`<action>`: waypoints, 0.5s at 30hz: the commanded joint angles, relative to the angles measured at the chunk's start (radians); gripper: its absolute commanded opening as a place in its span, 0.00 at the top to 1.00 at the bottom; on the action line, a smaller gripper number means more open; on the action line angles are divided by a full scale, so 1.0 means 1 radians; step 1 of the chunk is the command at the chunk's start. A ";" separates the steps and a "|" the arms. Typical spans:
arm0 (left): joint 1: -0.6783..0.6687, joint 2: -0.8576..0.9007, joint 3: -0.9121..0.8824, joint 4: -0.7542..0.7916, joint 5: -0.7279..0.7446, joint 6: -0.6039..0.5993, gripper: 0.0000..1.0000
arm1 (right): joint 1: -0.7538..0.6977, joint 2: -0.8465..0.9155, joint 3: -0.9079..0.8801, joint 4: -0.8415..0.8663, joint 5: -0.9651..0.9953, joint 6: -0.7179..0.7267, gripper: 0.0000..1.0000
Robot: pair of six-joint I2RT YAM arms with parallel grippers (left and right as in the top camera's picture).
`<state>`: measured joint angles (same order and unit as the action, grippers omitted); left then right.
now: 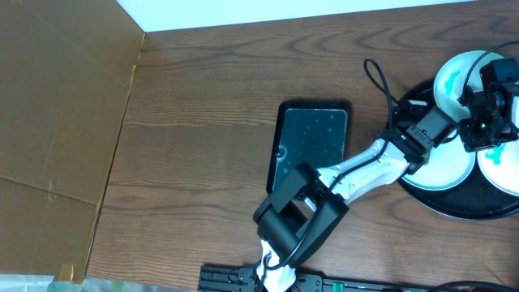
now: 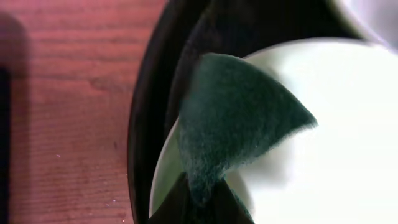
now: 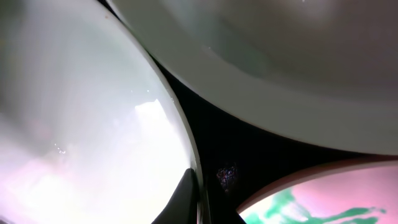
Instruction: Clean dirty plates on tray and stack at the side
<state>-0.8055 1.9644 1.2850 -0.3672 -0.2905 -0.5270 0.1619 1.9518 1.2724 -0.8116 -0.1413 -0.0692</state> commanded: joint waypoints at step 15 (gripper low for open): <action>0.000 0.099 -0.011 0.063 0.246 -0.325 0.93 | -0.002 -0.015 -0.009 -0.003 0.002 0.002 0.99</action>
<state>-0.8089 2.0090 1.2842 -0.2951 -0.0601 -0.8021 0.1619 1.9518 1.2724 -0.8116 -0.1417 -0.0689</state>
